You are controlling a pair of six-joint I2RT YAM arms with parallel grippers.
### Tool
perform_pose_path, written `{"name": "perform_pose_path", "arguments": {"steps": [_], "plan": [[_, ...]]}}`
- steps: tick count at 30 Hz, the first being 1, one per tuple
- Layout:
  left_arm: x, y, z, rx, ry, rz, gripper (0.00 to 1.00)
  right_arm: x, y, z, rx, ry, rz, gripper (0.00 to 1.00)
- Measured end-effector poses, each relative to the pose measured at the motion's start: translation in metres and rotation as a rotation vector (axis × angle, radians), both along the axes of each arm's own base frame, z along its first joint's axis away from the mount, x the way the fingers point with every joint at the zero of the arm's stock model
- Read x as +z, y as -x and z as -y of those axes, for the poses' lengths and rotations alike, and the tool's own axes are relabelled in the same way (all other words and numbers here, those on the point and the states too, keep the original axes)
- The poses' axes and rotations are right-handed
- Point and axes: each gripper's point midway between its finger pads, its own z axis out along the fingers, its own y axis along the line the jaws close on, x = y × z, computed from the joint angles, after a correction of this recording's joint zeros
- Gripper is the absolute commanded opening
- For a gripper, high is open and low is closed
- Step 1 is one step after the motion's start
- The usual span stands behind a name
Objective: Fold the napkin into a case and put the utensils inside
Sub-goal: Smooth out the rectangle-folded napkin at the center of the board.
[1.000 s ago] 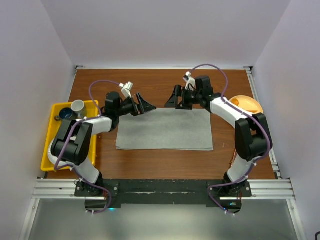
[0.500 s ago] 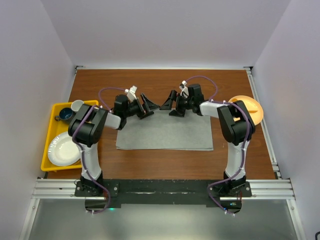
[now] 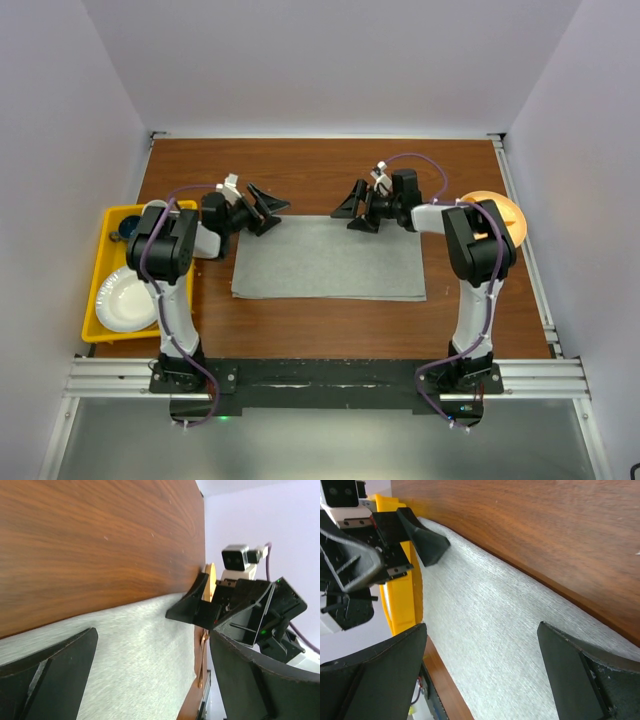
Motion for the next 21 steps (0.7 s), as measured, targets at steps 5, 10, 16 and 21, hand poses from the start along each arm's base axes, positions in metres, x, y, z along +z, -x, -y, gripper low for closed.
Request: {"name": "perform_pose_path", "arguments": {"steps": [5, 10, 16, 21], "plan": [[0.000, -0.009, -0.036, 0.082, -0.007, -0.005, 1.00, 0.000, -0.001, 0.006, 0.013, 0.001, 0.013, 0.98], [0.004, -0.012, -0.047, 0.100, -0.007, -0.006, 1.00, 0.003, 0.000, 0.005, 0.019, -0.001, 0.016, 0.98], [0.040, -0.002, -0.020, 0.027, 0.006, 0.074, 1.00, 0.027, -0.002, -0.013, -0.023, -0.041, 0.002, 0.98], [0.056, 0.001, 0.004, -0.006, 0.014, 0.117, 1.00, 0.063, -0.004, -0.063, -0.012, -0.126, 0.036, 0.98]]}}
